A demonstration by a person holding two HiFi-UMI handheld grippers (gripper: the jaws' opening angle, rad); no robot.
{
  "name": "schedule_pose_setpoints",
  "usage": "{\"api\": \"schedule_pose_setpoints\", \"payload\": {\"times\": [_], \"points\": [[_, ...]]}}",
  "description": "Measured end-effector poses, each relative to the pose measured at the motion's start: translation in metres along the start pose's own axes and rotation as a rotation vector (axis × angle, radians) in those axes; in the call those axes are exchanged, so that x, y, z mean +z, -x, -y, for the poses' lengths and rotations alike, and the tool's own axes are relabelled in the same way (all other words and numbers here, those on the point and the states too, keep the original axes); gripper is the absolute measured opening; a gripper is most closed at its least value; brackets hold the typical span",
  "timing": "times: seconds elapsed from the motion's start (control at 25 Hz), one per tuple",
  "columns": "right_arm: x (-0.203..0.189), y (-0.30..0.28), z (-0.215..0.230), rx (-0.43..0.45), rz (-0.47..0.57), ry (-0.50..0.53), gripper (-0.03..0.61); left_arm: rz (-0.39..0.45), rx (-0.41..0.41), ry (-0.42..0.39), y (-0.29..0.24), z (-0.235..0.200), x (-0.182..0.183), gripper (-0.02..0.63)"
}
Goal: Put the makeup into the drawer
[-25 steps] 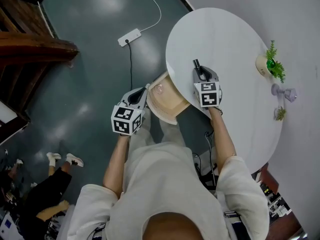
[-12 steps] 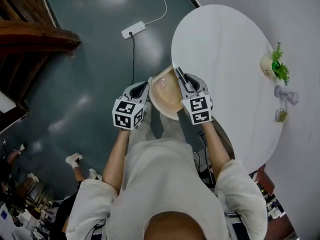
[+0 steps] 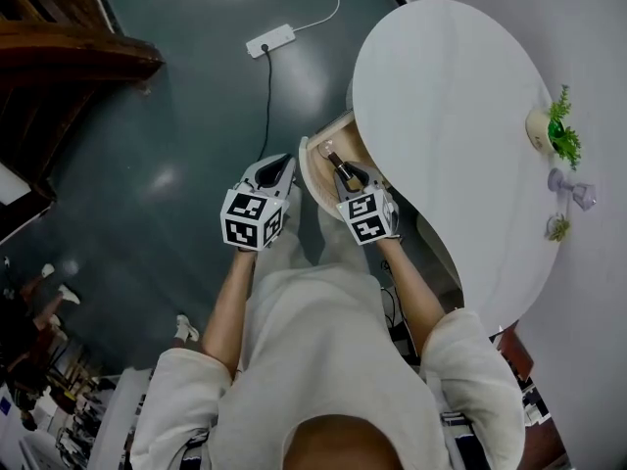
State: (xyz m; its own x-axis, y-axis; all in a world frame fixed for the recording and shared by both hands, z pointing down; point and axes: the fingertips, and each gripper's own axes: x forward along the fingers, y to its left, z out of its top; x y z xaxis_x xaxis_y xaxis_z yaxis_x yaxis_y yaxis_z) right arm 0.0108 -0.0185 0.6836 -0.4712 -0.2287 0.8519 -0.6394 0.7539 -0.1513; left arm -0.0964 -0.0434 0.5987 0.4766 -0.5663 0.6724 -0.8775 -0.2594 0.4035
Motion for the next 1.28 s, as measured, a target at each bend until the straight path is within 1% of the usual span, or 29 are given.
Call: {"api": "schedule_pose_setpoints", "payload": {"times": [0.2, 0.28, 0.6, 0.68, 0.92, 1.0, 1.12, 1.16, 1.28], "points": [[-0.030, -0.034, 0.007, -0.032, -0.080, -0.001, 0.095, -0.010, -0.006, 0.018, -0.001, -0.003, -0.013, 0.011], [-0.040, -0.050, 0.015, -0.051, -0.111, -0.018, 0.095, -0.015, -0.008, 0.025, -0.002, -0.004, -0.018, 0.011], [-0.069, -0.103, 0.057, -0.134, -0.210, -0.180, 0.095, -0.029, -0.007, 0.057, -0.004, -0.015, -0.038, 0.011], [-0.075, -0.112, 0.062, -0.143, -0.226, -0.205, 0.095, -0.032, -0.003, 0.065, -0.002, -0.019, -0.042, 0.011], [-0.099, -0.132, 0.068, -0.167, -0.309, -0.236, 0.097, -0.032, 0.018, 0.086, 0.005, -0.030, -0.049, 0.011], [-0.106, -0.135, 0.068, -0.175, -0.337, -0.228, 0.098, -0.033, 0.023, 0.089, 0.008, -0.034, -0.050, 0.011], [-0.111, -0.140, 0.067, -0.172, -0.345, -0.223, 0.100, -0.037, 0.027, 0.093, 0.010, -0.038, -0.053, 0.011], [-0.113, -0.142, 0.066, -0.165, -0.343, -0.227, 0.108, -0.036, 0.028, 0.094, 0.010, -0.039, -0.054, 0.011], [-0.109, -0.146, 0.063, -0.138, -0.319, -0.255, 0.184, -0.037, 0.027, 0.091, 0.012, -0.042, -0.055, 0.011]]}}
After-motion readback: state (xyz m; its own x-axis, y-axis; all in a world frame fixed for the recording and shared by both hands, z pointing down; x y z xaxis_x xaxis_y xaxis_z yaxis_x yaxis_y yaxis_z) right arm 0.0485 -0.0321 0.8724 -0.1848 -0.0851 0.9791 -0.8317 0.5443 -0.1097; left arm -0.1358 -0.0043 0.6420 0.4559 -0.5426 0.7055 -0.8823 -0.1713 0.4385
